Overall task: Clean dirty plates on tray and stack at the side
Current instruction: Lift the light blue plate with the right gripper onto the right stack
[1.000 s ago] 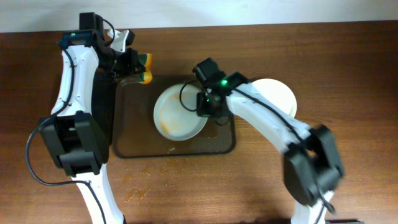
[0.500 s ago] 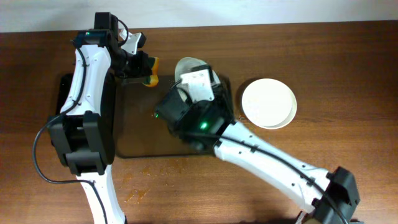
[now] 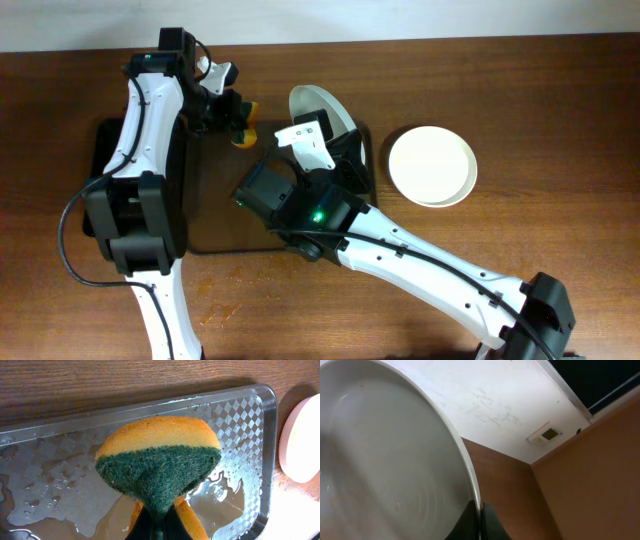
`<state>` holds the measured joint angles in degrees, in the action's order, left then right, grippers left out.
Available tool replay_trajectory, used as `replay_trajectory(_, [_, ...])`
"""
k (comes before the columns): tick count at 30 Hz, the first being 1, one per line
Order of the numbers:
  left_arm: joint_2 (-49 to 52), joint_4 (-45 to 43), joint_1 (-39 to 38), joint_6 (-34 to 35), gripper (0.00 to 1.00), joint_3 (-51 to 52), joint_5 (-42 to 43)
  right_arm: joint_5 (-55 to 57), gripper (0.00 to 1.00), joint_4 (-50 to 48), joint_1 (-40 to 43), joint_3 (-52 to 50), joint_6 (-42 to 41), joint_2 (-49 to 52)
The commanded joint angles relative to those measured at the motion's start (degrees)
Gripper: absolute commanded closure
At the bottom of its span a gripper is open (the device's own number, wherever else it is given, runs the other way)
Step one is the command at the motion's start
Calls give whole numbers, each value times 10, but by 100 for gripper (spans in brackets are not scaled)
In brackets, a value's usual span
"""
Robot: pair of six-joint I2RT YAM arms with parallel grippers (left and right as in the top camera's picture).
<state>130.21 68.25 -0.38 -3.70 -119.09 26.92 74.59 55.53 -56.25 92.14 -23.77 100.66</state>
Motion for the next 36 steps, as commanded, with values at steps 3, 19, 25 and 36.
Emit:
replay_trajectory(3, [3,2,-3,-11,99,2,0,-22,96,2,-2,9,-10,-8])
replay_trajectory(19, [3,2,-3,-11,99,2,-46,-675,96,151,546,7,-68,17])
replay_trajectory(25, [0,82,18,33,99,-82,-252,-678,96,126,606,7,-67,123])
replay_trajectory(36, [0,177,113,46,99,-122,-279,-832,40,113,500,44,-6,113])
